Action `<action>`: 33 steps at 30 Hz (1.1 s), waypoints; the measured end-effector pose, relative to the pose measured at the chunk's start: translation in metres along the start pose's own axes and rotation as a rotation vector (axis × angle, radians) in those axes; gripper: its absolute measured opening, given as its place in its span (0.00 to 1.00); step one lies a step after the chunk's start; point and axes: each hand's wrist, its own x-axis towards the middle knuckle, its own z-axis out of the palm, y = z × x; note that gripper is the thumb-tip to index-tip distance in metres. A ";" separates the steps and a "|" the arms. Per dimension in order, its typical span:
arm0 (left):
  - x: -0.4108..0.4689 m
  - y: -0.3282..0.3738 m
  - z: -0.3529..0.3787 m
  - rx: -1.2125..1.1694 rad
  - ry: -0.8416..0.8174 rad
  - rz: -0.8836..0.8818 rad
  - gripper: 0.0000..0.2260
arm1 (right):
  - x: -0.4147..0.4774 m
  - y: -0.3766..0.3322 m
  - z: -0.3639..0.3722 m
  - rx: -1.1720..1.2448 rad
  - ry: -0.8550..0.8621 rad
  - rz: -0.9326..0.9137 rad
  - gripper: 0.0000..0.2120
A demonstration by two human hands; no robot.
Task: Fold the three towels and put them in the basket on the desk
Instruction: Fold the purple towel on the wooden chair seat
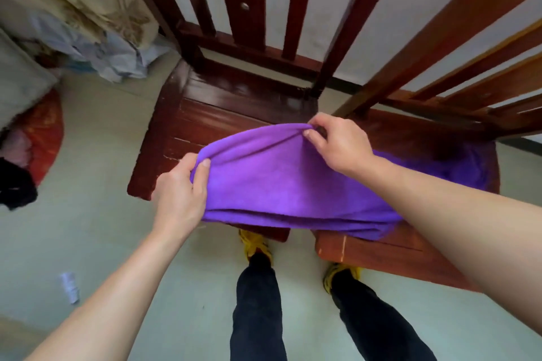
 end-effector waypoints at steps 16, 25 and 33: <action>0.113 -0.113 0.035 0.049 -0.211 -0.255 0.21 | 0.101 -0.049 0.075 -0.342 0.070 0.030 0.27; 0.057 -0.147 0.033 -0.076 -0.433 -0.488 0.15 | 0.044 -0.090 0.136 -0.448 -0.461 -0.172 0.29; 0.070 -0.181 0.001 0.086 -0.348 -0.538 0.12 | 0.082 -0.107 0.129 -0.414 -0.274 -0.372 0.31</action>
